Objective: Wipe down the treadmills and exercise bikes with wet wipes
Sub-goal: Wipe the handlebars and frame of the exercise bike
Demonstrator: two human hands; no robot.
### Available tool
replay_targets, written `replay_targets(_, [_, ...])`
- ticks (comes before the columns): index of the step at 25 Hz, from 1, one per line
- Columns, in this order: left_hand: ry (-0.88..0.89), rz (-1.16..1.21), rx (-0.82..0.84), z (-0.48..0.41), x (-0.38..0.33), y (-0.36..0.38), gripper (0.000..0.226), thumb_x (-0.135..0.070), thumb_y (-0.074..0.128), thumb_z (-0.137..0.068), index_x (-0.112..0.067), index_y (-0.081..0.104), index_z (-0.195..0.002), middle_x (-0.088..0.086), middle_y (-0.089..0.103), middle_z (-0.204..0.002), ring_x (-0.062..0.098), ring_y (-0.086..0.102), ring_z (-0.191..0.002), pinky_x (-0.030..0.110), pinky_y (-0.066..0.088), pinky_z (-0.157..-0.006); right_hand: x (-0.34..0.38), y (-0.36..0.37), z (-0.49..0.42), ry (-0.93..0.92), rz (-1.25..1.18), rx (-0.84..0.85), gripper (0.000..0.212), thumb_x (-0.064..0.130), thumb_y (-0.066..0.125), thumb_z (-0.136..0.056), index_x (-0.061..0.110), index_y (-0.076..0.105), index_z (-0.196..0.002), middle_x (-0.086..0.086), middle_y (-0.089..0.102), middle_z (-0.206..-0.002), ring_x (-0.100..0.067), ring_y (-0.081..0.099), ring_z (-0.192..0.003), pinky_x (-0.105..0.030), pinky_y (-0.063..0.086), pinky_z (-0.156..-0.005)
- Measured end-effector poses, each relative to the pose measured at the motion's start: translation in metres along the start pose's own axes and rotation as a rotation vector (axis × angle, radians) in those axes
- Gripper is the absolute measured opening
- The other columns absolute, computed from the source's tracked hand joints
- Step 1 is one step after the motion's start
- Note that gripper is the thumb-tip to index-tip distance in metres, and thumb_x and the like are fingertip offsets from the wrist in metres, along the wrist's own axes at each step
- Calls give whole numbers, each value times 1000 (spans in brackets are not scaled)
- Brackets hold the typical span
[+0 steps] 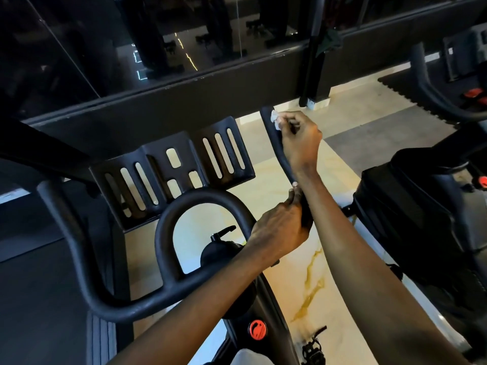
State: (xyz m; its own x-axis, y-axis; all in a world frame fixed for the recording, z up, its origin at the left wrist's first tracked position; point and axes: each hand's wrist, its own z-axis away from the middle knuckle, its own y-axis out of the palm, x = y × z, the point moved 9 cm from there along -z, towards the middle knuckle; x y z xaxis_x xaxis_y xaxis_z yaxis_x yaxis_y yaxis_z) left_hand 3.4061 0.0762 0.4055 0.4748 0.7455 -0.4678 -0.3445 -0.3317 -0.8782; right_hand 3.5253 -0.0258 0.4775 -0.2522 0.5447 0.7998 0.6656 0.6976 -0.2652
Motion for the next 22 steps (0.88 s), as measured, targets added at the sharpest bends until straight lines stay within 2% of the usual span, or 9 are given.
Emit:
replay_targets(3, [-10,-20,10,1,-2,1,70,-40,35,-106,-11,1,-161,15,48,-150,38,64,-105,41,46,-73,6,2,-13,61,59,74,8,17,69,-94,13,74,-98,11,70,-89,15,61,-77,-3,46,-70])
replay_targets(6, [1,-81,2,4,-4,-2,70,-41,33,-107,-5,4,-160,16,41,-155,38,60,-115,43,47,-78,13,-4,-9,55,104,146,7,22,70,-93,19,75,-97,14,71,-89,5,66,-82,-11,53,-76])
replay_targets(8, [14,-148,9,9,-5,-6,65,-38,35,-107,-4,14,-158,15,35,-158,38,55,-124,46,48,-88,15,-9,3,57,115,200,9,25,72,-91,19,75,-97,13,72,-90,1,68,-84,-15,54,-80])
replay_targets(10, [44,-249,2,24,-6,-18,54,-36,37,-107,-7,34,-152,13,39,-155,35,51,-129,47,44,-100,16,-12,18,78,102,272,9,26,72,-90,21,76,-98,13,73,-92,1,68,-86,-16,55,-81])
replay_targets(12, [82,-307,-79,46,2,-43,46,-36,37,-107,-13,47,-145,9,46,-151,30,47,-135,45,35,-111,24,-10,35,99,62,326,8,26,73,-90,22,75,-97,14,74,-93,1,69,-87,-19,56,-81])
replay_targets(15, [38,-252,-272,84,46,-103,42,-36,39,-107,-19,52,-143,4,46,-151,21,37,-142,41,18,-119,48,3,59,106,49,372,11,27,73,-90,21,75,-100,13,74,-94,1,68,-87,-18,55,-79])
replay_targets(19, [-124,-287,-604,134,127,-188,36,-27,51,-102,-16,58,-135,8,51,-140,27,43,-132,42,22,-112,100,42,91,30,-24,463,12,23,73,-90,24,75,-101,18,72,-94,7,66,-87,-9,50,-76])
replay_targets(22, [-279,-362,-675,163,187,-232,37,-25,51,-101,-14,54,-136,11,52,-138,30,47,-127,45,24,-112,136,68,113,-54,-51,466,18,20,73,-90,23,78,-108,11,72,-104,0,68,-89,-17,55,-82])
